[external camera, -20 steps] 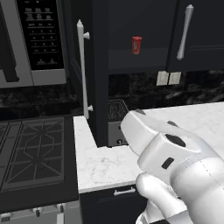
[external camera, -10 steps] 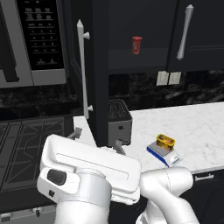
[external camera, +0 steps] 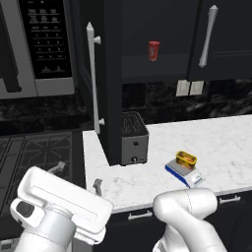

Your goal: Pick the canned food and place it on the digital scale for weighing, and close the cabinet.

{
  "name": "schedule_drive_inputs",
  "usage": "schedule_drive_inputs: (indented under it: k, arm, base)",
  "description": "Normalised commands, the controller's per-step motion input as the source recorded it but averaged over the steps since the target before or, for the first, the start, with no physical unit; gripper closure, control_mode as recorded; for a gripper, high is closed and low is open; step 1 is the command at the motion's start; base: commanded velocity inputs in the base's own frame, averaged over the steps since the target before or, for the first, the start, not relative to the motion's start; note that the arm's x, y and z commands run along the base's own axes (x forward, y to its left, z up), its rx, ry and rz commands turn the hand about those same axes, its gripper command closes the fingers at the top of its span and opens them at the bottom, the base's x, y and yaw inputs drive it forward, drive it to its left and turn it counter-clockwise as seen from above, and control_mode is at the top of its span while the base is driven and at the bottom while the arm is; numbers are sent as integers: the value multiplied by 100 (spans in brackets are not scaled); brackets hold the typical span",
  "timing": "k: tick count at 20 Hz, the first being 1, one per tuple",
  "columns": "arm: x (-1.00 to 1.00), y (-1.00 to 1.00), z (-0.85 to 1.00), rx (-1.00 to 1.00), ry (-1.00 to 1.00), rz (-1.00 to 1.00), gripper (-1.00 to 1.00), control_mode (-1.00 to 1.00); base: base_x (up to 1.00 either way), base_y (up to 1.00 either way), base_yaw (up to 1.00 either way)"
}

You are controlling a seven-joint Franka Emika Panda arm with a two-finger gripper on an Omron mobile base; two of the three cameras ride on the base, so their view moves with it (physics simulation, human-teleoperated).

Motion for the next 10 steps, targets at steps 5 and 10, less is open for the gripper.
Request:
schedule_drive_inputs:
  k: [5,10]
  arm:
    - [35,39,32,9,8,-3,-100,-100]
    - [62,2,33,24,-3,1,-100,-100]
  base:
    - [0,0,0]
    - [0,0,0]
